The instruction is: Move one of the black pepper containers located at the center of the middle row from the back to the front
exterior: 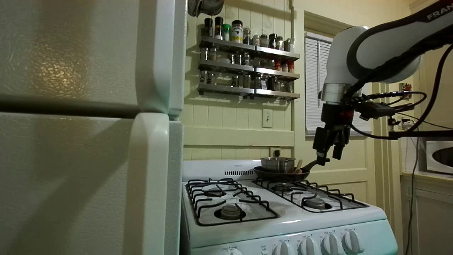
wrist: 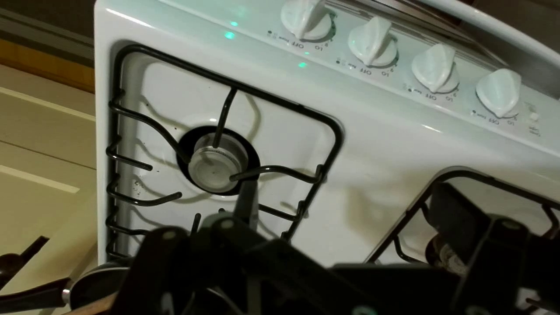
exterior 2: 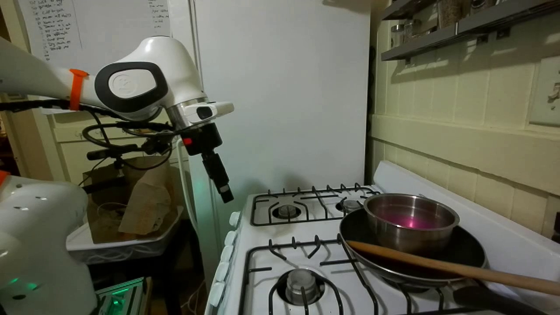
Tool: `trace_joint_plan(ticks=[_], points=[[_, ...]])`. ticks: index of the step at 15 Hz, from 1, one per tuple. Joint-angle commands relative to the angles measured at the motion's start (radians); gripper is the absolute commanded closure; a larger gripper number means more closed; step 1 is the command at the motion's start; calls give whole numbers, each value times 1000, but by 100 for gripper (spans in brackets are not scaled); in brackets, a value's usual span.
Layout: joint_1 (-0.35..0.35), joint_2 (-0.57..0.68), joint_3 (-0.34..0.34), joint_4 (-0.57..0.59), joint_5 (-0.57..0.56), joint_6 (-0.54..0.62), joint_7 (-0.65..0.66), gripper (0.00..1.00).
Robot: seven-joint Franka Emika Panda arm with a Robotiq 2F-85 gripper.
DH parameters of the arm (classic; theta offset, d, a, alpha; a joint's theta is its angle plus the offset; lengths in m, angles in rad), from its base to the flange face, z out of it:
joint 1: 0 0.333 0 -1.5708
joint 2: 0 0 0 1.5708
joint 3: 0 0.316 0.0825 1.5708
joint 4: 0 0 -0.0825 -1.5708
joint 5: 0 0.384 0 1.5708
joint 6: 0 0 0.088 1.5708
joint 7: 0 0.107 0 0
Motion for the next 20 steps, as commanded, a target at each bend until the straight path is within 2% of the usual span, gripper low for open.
trace_joint_plan(ticks=[1, 4, 9, 11, 15, 17, 18, 20], points=[[5, 1, -4, 3, -4, -4, 4, 0], [-56, 73, 6, 79, -47, 107, 46, 0], [-211, 234, -4, 289, -132, 385, 109, 0], [-269, 323, 6, 392, -164, 517, 123, 0], [-357, 486, 41, 644, -183, 657, 140, 0], [-386, 562, 61, 779, -198, 691, 185, 0], [-333, 471, 16, 649, -178, 670, 135, 0], [-343, 532, 24, 747, -187, 674, 155, 0]])
